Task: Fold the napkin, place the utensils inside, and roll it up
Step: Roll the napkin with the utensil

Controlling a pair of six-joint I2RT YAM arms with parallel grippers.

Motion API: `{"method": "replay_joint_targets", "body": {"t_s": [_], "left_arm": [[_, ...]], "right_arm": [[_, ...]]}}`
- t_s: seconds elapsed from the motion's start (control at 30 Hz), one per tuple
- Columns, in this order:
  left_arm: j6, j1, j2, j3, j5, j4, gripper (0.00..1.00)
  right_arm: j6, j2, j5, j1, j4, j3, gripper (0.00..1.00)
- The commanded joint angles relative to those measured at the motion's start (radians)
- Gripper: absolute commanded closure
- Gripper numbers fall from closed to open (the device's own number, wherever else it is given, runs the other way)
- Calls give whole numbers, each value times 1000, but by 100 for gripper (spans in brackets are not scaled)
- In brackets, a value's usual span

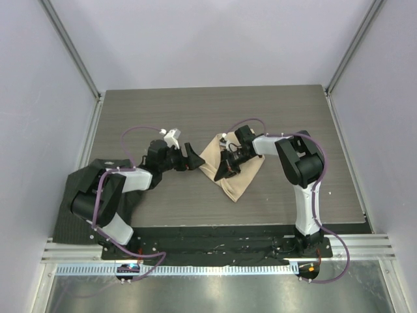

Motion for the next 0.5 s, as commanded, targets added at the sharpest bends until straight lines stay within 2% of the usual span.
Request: {"method": "replay_joint_targets", "body": {"t_s": [0.0,0.13,0.47], "left_arm": [[54,2,5,20,23,32,18],[66,2,47,57,40,29,26],[95,0,117,118,31,4,37]], "right_arm": [[-10,34,63,-15,-10,16,99],[-8,39,65,-13,-12,13,99],[-16,56,51,-16,-12,17,99]]}}
